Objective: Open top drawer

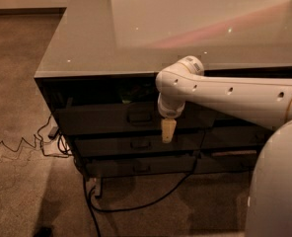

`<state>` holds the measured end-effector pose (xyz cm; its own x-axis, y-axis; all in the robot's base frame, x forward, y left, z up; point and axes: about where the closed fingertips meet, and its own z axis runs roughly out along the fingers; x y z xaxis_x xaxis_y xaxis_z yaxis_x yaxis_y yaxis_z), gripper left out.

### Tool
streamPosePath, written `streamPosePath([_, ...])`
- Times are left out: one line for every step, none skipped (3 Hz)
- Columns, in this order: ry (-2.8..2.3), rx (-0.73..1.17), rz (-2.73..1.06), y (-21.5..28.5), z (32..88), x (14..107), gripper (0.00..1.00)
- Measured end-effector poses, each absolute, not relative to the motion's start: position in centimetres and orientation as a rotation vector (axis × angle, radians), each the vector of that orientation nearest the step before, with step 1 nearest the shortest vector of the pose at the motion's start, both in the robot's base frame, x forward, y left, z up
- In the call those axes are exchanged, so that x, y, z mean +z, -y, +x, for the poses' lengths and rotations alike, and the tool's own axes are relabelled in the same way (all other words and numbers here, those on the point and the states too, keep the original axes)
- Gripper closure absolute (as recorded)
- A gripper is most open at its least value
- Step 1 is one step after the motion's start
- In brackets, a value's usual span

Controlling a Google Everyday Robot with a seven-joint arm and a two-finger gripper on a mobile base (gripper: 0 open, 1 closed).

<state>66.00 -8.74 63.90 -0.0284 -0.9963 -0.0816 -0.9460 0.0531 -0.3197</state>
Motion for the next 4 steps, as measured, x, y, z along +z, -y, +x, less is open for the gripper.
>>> streamPosePath([-2.089, -0.267, -1.979, 9.7, 64.8, 63.0, 0.19])
streamPosePath([-2.137, -0.270, -1.970, 11.2, 63.5, 62.3, 0.42])
streamPosePath([-2.139, -0.271, -1.970, 11.2, 63.4, 62.8, 0.64])
streamPosePath([-2.139, -0.271, -1.970, 11.2, 63.4, 63.3, 0.88])
